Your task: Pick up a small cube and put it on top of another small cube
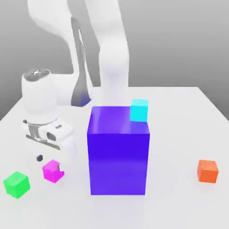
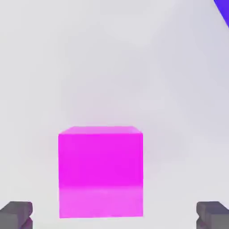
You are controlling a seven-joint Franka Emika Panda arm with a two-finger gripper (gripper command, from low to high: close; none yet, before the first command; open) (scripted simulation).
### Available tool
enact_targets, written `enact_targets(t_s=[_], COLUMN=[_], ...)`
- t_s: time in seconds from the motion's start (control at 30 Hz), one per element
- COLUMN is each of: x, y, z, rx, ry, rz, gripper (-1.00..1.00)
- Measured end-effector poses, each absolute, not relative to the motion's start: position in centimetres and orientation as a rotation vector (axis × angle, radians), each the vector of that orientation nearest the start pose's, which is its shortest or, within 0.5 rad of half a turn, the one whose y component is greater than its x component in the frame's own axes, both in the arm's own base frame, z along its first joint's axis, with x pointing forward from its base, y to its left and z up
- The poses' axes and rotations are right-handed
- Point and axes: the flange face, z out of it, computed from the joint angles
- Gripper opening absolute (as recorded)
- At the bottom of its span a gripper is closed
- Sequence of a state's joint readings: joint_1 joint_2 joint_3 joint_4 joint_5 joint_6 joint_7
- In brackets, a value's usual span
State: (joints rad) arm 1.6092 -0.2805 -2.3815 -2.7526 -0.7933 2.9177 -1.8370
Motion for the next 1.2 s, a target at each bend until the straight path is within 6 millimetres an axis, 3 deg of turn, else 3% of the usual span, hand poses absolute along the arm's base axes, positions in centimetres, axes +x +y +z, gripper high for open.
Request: enact_targets(t_s=[0.27, 0.3, 0.53, 0.87, 1.2], x=[30.1, 30.0, 30.0, 31.0, 30.6], y=[-20.1, -20.1, -20.1, -20.3, -20.2], z=[12.8, 12.5, 12.5, 16.3, 18.8], rx=[1.915, 1.915, 1.916, 1.909, 1.908], ry=[2.484, 2.487, 2.488, 2.459, 2.47], rz=[0.011, 0.006, 0.004, 0.046, 0.025], gripper=[0.0, -1.0, -1.0, -1.0, -1.0])
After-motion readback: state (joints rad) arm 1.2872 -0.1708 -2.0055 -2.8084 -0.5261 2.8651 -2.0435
